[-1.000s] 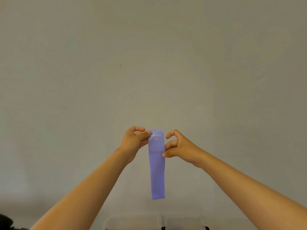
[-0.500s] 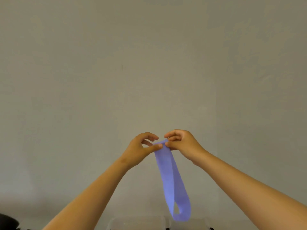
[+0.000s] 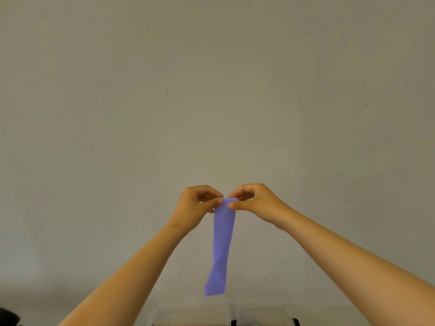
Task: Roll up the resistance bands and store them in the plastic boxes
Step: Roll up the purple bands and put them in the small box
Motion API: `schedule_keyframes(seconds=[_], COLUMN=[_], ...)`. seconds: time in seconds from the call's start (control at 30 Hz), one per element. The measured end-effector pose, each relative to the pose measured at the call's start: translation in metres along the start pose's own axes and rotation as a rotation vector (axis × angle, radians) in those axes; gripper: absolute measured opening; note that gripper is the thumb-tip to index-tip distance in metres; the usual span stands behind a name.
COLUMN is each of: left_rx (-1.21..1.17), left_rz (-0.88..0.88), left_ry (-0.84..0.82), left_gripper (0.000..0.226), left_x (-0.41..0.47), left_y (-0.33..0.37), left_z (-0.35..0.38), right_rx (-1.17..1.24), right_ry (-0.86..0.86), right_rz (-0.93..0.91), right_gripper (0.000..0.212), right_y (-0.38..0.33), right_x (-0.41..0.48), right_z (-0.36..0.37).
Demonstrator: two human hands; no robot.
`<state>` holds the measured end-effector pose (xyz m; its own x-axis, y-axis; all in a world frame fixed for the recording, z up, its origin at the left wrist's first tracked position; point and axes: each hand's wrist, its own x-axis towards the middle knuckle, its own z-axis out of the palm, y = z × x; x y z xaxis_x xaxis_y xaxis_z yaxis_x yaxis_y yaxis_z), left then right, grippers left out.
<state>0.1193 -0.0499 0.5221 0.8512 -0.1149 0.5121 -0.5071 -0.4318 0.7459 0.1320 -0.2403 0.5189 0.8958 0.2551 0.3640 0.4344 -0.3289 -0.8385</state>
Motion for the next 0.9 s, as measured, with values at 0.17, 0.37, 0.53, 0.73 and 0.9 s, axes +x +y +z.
schedule_keyframes(seconds=[0.17,0.37,0.53,0.73,0.9], left_rx=[-0.068,-0.207,-0.281,-0.237,-0.305], left_rz=[-0.021,-0.118,-0.253,-0.254,-0.246], left_ry=[-0.019,0.033,-0.031,-0.013,-0.019], left_gripper=[0.009,0.015,0.018,0.006,0.005], left_x=[0.001,-0.004,-0.011,-0.011,-0.011], left_y=[0.002,0.001,-0.009,-0.004,0.006], left_z=[-0.002,0.000,0.004,0.010,0.008], right_rx=[0.044,0.147,0.200,0.230,0.294], right_ry=[-0.017,0.009,0.045,0.056,-0.001], right_rz=[0.029,0.057,0.063,0.064,0.057], right_gripper=[0.021,0.005,0.008,0.008,0.004], right_y=[0.005,0.009,0.008,0.006,0.001], right_x=[0.002,0.002,-0.001,-0.004,-0.009], right_z=[0.005,0.007,0.004,0.001,-0.007])
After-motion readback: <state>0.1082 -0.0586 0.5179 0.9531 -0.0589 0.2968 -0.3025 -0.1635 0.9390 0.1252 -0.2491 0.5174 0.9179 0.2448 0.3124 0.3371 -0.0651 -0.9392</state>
